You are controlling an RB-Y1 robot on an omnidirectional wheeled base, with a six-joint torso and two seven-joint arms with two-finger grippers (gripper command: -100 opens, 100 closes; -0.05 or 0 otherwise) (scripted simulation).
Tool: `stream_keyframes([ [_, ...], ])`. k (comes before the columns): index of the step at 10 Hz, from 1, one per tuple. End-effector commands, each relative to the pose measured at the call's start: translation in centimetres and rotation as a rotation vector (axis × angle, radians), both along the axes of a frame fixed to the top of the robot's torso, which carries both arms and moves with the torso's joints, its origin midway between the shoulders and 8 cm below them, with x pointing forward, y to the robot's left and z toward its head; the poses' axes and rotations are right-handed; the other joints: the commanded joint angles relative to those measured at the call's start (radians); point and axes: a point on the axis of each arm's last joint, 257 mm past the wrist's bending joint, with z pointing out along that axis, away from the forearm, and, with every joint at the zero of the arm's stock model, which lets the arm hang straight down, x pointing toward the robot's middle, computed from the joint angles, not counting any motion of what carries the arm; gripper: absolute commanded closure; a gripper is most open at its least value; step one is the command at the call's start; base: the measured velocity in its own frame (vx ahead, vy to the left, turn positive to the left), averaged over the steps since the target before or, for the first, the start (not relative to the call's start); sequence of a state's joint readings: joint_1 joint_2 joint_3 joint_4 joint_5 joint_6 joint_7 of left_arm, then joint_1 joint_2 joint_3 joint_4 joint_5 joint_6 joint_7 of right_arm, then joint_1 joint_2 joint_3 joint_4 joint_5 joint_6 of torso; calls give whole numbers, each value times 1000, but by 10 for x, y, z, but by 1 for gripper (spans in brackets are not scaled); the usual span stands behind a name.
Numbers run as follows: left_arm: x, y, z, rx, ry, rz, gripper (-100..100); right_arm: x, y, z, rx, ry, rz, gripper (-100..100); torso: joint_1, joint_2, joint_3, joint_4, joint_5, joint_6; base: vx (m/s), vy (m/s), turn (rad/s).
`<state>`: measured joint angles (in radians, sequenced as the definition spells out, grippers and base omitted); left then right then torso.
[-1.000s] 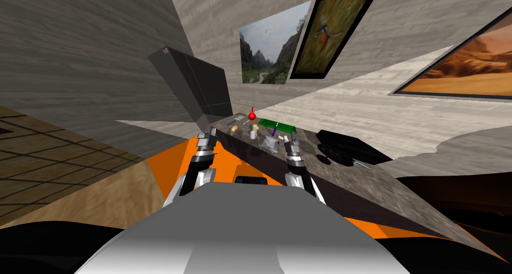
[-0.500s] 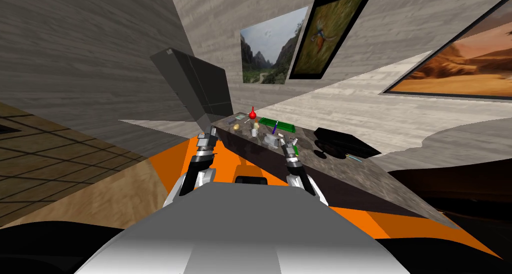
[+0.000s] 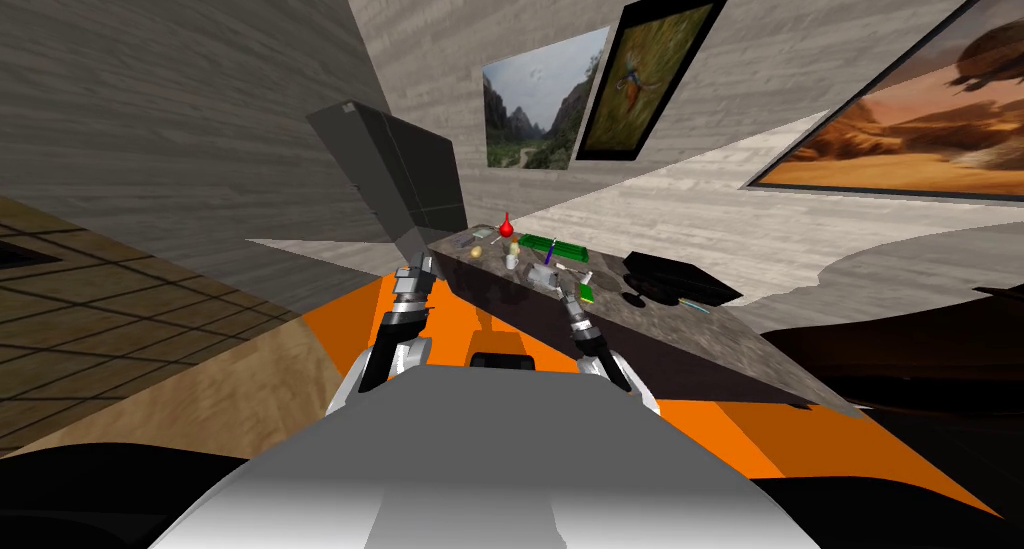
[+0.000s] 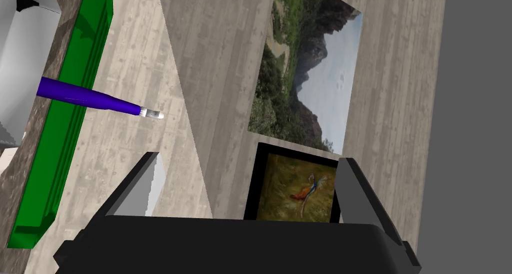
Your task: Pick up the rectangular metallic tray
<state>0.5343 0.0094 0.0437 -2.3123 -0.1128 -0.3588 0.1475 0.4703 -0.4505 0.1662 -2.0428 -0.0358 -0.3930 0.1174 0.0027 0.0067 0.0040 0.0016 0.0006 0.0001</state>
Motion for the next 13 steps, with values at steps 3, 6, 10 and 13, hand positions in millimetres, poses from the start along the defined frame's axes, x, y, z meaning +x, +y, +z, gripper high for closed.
stream_keyframes([
  [3,0,0,0,0,0,0,0,-3,-5,-51,-137,96,41,-100,2,2,1,1,0,0,-131,69,-15],
  [6,0,0,0,0,0,0,0,-9,-18,-94,-254,176,67,-100,3,2,1,1,1,0,-133,83,2],
  [10,0,0,0,0,0,0,0,-20,-43,-136,-397,258,93,-100,5,0,0,0,1,0,-94,90,21],
  [13,0,0,0,0,0,0,0,-32,-74,-173,-523,337,103,-100,2,-3,-2,0,1,0,-61,78,54],
])
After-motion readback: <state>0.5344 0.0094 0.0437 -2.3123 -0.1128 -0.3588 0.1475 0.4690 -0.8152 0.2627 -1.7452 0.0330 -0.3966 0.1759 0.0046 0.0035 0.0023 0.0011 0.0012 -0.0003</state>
